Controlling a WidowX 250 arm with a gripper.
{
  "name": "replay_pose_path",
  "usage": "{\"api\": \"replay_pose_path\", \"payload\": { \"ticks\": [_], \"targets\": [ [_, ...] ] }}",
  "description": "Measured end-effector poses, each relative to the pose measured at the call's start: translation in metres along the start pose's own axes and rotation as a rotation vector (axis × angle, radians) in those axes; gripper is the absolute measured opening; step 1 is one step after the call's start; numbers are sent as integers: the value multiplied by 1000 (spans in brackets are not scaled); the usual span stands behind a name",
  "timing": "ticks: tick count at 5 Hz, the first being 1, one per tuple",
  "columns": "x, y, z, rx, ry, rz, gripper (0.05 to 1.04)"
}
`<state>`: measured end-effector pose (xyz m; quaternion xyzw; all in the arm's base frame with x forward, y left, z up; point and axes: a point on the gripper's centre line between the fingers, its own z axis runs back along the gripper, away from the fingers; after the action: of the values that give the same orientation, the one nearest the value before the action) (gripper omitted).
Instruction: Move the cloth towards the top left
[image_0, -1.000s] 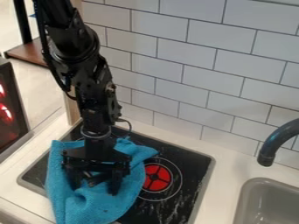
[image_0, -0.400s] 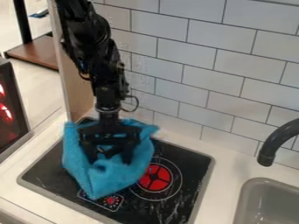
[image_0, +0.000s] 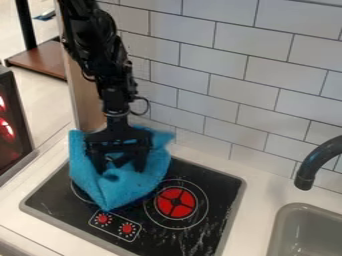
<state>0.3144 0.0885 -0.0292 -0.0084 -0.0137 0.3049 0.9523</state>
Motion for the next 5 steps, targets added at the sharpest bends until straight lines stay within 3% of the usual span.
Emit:
{"api": "replay_pose_path", "payload": {
  "ticks": [1,2,4,5],
  "targets": [
    [-4,1,1,0,27,8,999],
    [-7,-3,16,-23,38,4,999],
    [-5,-16,82,-139,-42,-9,999],
    [-1,-1,112,-193,-80,26,999]
  ]
}}
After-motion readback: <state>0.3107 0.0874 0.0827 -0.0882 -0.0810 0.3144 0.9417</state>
